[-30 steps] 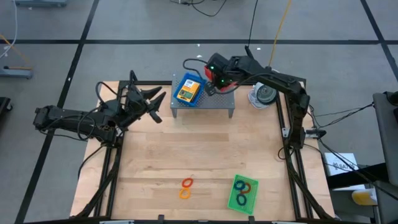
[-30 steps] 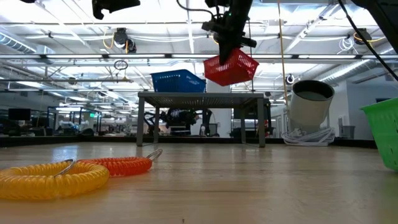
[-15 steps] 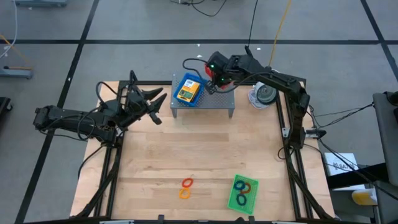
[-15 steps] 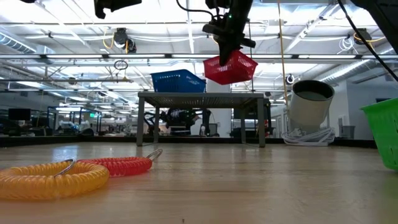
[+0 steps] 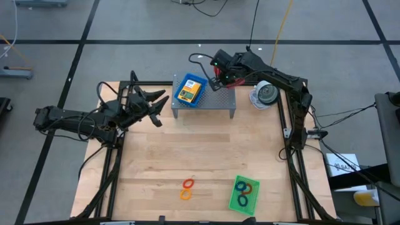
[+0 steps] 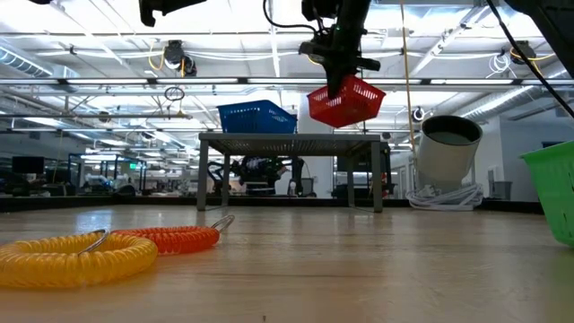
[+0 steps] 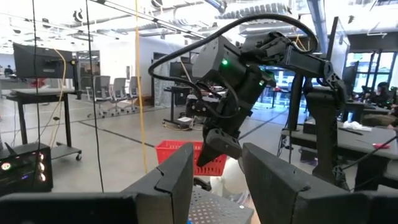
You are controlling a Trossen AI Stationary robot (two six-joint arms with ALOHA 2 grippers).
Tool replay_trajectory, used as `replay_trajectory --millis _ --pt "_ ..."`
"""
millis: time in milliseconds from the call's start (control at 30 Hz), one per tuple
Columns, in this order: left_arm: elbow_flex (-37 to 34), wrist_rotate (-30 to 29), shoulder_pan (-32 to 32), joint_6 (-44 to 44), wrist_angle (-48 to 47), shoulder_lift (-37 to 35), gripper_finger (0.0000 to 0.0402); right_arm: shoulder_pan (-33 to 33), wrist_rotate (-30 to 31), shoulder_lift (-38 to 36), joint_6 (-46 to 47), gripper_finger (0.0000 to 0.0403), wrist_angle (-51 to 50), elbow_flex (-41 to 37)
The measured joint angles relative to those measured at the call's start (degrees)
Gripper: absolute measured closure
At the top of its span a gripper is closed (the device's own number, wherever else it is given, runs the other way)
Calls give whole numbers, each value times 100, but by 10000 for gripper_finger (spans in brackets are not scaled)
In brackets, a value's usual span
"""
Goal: Pick & Place Office Desk Supplies
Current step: Put the red bin on the shelf
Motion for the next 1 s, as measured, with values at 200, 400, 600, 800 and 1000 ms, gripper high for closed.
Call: replay_trajectory --millis 200,400,600,800,1000 --pt "0 4 0 20 0 0 256 4 -30 -15 20 403 281 -378" --pt "0 4 -15 10 0 0 256 10 -201 6 20 403 673 -1000" --pt "0 4 -92 -9 2 0 256 26 -181 2 13 403 755 -1141" --pt "0 1 -92 -13 2 0 256 27 -202 -2 -10 403 1046 -1141" --pt "0 -1 -87 -17 4 2 256 48 -567 -2 101 393 1237 -1141"
